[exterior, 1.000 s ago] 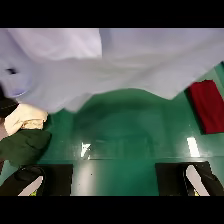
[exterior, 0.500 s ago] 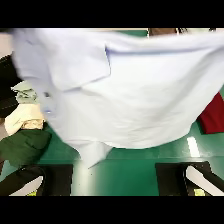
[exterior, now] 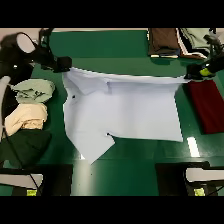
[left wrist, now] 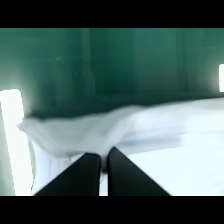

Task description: Fold the shirts.

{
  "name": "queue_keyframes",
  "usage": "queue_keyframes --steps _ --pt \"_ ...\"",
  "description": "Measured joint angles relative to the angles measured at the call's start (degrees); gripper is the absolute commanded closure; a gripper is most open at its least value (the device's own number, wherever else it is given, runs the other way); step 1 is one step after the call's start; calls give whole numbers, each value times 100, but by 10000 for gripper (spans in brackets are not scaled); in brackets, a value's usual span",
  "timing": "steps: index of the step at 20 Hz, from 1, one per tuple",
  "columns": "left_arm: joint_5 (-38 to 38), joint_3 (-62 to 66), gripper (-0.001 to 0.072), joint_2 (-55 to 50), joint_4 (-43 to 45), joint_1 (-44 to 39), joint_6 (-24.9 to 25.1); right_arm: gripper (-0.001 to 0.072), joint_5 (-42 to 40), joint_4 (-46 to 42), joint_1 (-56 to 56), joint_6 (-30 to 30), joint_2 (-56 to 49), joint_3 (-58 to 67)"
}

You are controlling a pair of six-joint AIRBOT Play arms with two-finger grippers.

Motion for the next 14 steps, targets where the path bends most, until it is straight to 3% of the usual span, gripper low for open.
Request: queue_keyframes --steps 4,10,11,12,13,14 --pt "15 -39 683 -315 -308 221 332 697 87 -48 28 -24 -476 413" --pt "-229 -586 682 -442 -442 306 682 697 96 -107 28 -98 -525 -304" --pt "-229 -726 607 -444 -444 310 702 655 81 -105 28 -98 -525 -435" --pt "-227 -874 298 -448 -448 313 704 439 57 -107 28 -90 -525 -542" --pt "-221 -994 159 -455 -435 317 680 295 52 -140 26 -76 -525 -612" --pt "-210 -1086 158 -450 -435 323 570 294 46 -96 22 -59 -520 -649"
